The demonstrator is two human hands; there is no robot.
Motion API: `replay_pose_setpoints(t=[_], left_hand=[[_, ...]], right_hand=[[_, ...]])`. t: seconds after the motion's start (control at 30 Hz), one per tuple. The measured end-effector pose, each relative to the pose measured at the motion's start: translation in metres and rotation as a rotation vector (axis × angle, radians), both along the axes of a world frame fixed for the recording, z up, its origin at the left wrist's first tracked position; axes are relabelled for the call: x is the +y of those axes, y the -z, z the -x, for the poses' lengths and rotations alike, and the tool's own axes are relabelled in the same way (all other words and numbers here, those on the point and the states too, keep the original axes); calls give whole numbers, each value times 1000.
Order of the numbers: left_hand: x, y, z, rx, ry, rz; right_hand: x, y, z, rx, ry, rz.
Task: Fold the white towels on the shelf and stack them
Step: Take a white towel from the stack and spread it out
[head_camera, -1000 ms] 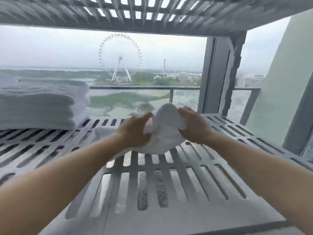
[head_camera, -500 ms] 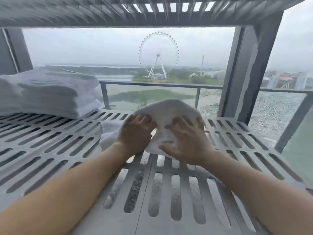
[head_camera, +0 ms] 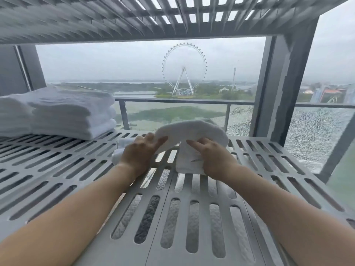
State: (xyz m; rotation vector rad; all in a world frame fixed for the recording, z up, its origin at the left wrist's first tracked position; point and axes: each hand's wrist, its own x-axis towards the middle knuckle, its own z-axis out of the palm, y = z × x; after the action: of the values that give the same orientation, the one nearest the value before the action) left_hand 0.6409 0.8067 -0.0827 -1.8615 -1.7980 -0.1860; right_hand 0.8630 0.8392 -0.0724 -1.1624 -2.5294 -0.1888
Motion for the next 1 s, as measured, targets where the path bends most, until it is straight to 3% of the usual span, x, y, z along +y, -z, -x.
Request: replay_pose_setpoints(t=[0.1, 0.2, 0.33, 0.43, 0.57, 0.67, 0.73, 0.87, 1.0], left_hand=[[-10, -13, -2, 17, 33, -95], [-21, -47, -2, -106, 102, -219], [-21, -92, 2, -241, 79, -303], [-10, -94, -8, -185, -30, -202], [5, -43, -33, 39, -91, -59], [10, -11, -35, -43, -70, -63], [11, -3, -27, -176, -17, -35], [7, -2, -16, -173, 58, 11], [8, -12, -16, -182, 47, -172]], right_hand=[[2, -6, -7, 37, 40, -102], [8, -27, -26, 218, 116, -246], [10, -51, -36, 357, 39, -193], [5, -53, -25, 234, 48, -126], [4, -41, -2, -30, 176, -118], [10, -28, 11, -147, 244, -140], [16, -21, 14, -138, 262, -149], [24, -11, 8, -21, 211, -210], [29, -26, -1, 173, 127, -259]])
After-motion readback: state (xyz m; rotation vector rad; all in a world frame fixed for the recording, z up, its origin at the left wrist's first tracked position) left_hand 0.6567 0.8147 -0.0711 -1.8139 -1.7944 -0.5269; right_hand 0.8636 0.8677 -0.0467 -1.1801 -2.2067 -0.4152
